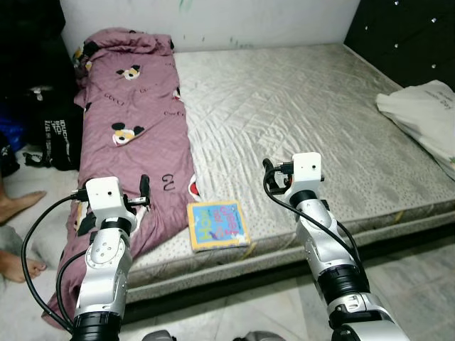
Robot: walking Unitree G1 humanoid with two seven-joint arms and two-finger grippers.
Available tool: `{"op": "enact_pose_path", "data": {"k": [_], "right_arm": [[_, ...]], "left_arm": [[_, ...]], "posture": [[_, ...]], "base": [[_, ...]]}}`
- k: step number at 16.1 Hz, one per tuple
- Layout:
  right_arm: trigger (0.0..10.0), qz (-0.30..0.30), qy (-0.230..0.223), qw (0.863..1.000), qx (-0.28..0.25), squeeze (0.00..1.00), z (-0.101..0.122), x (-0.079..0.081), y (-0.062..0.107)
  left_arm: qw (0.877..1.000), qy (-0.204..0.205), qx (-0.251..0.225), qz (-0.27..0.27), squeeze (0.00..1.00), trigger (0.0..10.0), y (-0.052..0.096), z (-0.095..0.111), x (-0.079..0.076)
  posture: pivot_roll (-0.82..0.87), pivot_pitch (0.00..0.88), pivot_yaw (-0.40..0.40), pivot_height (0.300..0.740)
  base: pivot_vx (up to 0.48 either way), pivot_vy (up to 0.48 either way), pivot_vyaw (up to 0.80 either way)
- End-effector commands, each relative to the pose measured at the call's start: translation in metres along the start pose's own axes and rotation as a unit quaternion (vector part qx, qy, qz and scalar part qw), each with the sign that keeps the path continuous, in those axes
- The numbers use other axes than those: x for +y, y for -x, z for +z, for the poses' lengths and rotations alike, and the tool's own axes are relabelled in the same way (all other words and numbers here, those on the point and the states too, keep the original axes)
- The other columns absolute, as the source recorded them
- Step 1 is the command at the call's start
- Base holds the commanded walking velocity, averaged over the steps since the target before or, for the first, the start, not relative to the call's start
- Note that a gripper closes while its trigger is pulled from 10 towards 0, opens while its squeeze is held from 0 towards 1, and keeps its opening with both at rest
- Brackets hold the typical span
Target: Clean up the room
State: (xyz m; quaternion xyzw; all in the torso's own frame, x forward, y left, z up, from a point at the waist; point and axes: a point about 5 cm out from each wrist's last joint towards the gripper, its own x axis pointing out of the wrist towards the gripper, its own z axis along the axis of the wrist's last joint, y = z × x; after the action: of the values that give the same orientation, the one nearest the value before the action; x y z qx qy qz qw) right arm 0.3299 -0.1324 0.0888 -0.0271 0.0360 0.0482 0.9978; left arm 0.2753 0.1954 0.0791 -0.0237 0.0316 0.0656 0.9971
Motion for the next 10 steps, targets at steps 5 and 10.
{"op": "enact_pose_path", "data": {"k": [5, 10], "right_arm": [[10.0, -0.005, -0.003, 1.0, 0.0, 0.0, 0.0022, -0.0016, -0.0012], [10.0, -0.01, -0.007, 1.0, 0.0, 0.0, 0.002, -0.0033, -0.0007]], "left_arm": [[1.0, 0.001, 0.001, -0.002, 0.0, 10.0, -0.0007, 0.0009, -0.001], [1.0, 0.004, 0.006, 0.002, 0.0, 10.0, -0.001, -0.0003, 0.0002]], "posture": [[-0.06, 0.0, -0.047, 0.74], [-0.06, 0.0, -0.044, 0.74]], "base": [[0.228, 0.0, 0.0], [0.0, 0.0, 0.0]]}}
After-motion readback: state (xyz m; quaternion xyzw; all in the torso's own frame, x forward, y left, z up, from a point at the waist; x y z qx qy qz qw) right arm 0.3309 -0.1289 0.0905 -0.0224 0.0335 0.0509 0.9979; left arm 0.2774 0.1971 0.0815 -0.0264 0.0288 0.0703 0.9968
